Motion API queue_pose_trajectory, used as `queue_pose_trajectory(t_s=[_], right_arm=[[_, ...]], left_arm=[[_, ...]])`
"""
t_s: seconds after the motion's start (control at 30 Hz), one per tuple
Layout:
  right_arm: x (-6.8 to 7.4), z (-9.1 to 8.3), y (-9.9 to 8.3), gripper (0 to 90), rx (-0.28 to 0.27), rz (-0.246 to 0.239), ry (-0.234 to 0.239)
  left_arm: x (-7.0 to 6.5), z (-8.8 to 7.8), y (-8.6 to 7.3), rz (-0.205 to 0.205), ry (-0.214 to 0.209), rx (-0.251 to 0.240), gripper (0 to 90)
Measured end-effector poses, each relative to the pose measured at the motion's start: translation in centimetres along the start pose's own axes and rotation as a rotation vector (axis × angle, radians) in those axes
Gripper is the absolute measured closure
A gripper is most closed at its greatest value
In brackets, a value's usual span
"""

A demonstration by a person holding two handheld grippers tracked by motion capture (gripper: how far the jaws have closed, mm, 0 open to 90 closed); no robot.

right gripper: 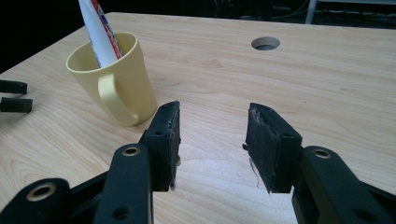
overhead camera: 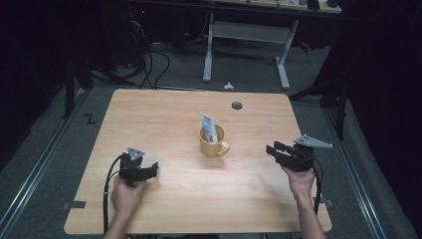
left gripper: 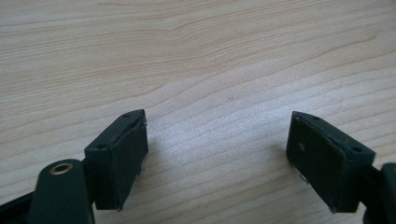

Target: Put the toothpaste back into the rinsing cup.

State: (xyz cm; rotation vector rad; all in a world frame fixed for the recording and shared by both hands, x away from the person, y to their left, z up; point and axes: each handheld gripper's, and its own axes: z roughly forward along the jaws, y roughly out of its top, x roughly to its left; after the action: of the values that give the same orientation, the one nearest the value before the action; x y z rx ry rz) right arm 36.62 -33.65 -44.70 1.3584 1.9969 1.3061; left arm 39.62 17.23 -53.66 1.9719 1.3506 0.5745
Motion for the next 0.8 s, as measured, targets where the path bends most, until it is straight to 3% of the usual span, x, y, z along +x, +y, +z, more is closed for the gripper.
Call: queue_pose_trajectory(t_s=[0.8], right_arm=[[-0.5, 0.0, -1.6, 55.8, 0.024, 0.014, -0.003]], left_arm=[[0.0, 0.0, 0.0, 0.000, 0.000, 0.000, 21.1]])
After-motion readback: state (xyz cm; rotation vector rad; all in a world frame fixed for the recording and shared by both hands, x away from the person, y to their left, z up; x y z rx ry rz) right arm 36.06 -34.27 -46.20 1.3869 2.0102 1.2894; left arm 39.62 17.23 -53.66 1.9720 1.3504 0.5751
